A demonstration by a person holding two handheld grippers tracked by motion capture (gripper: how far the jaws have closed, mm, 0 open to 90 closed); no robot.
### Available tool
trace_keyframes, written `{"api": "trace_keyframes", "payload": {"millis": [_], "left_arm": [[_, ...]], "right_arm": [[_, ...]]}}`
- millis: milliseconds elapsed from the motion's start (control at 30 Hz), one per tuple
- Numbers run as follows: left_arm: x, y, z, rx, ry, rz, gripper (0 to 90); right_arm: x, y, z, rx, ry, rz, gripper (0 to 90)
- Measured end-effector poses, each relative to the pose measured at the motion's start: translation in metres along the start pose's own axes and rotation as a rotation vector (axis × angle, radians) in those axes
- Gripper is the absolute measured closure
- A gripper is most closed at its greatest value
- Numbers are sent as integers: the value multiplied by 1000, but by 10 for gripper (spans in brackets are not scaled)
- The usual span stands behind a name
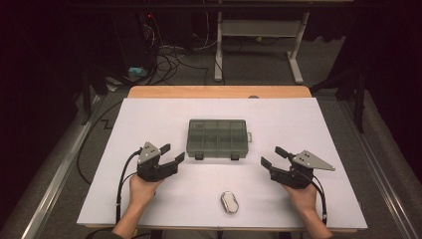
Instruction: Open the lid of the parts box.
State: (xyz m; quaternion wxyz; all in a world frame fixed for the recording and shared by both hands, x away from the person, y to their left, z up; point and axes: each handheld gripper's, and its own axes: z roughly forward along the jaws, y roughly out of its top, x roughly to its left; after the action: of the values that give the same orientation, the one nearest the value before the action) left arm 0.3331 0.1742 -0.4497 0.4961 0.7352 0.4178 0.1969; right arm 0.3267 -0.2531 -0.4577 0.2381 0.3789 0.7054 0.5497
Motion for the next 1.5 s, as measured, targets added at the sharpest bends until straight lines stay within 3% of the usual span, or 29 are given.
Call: {"api": "trace_keyframes", "payload": {"millis": [167, 300, 400, 533, 600, 700, 800, 967, 1100, 1233, 1333, 1500], "left_arm": [[-5, 7, 6, 2, -2, -2, 360], [-7, 11, 12, 62, 1, 9, 369], [-7, 15, 14, 76, -14, -5, 375], [-12, 19, 18, 126, 20, 90, 399], [-13, 22, 19, 151, 22, 110, 417], [-9, 26, 22, 188, 15, 83, 433], [-4, 26, 25, 231, 0, 62, 455], [-1, 26, 25, 299, -25, 85, 471], [-1, 29, 27, 354, -16, 108, 515], [-1, 29, 30, 387, -1, 131, 583], [4, 28, 33, 399, -5, 116, 639], [7, 28, 35, 419, -7, 99, 703]], "right_arm": [[2, 3, 8, 15, -5, 9, 304], [5, 9, 11, 23, -40, -15, 312], [5, 13, 13, 57, -34, -9, 358], [3, 17, 20, 141, -21, -4, 402], [1, 20, 22, 176, -15, 4, 435], [1, 26, 26, 214, -4, 12, 472], [3, 29, 29, 259, 3, -10, 520], [6, 32, 36, 339, 35, -32, 634], [7, 33, 44, 409, 53, -58, 713], [10, 33, 50, 427, 47, -101, 840], [12, 33, 57, 454, 56, -116, 899], [13, 34, 66, 512, 51, -119, 900]]}}
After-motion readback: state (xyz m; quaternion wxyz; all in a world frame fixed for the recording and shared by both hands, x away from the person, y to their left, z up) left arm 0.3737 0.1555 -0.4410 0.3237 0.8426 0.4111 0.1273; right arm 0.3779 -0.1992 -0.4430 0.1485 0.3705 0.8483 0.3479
